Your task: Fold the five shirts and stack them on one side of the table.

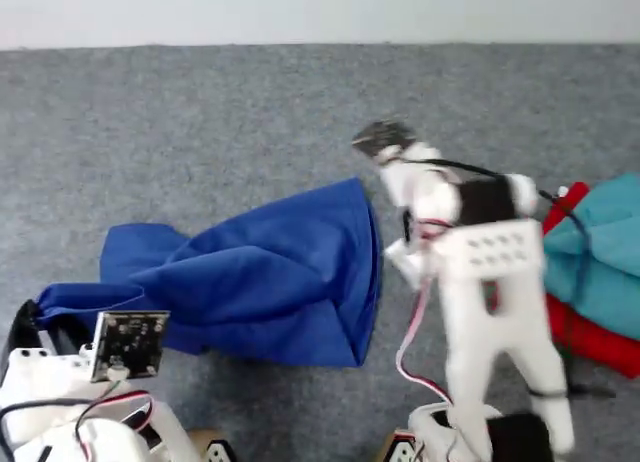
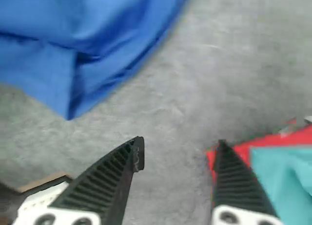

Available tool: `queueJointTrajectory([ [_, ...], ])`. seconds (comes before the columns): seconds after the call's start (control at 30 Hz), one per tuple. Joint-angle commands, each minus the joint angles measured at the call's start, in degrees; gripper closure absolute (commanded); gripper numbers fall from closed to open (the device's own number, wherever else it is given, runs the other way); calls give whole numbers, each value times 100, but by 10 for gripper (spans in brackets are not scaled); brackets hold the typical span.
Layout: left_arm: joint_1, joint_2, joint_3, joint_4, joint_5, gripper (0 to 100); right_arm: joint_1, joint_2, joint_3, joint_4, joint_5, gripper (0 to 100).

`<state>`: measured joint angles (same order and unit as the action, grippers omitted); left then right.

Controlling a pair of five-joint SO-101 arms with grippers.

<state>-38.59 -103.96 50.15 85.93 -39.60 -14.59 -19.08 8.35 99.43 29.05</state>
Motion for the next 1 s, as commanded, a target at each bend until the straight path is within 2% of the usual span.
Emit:
queueJointTrajectory([
  [0.0, -53, -35, 171, -167, 193, 984, -919, 558, -62, -251, -211, 912],
  [0.07, -53, -35, 286, -334, 229, 984, -1270, 954, -70, -382, -273, 931],
  [0.27, -53, -35, 593, -738, 220, 984, -2158, 2018, -79, -391, -281, 822],
  [0.4, -53, -35, 620, -747, 220, 984, -2492, 2484, -167, -453, -325, 808],
  [0.6, -53, -35, 629, -730, 220, 984, -2615, 3363, -1011, -602, -607, 808],
  [0.97, -53, -35, 629, -712, 220, 984, -2826, 4963, -2391, -110, -941, 835],
])
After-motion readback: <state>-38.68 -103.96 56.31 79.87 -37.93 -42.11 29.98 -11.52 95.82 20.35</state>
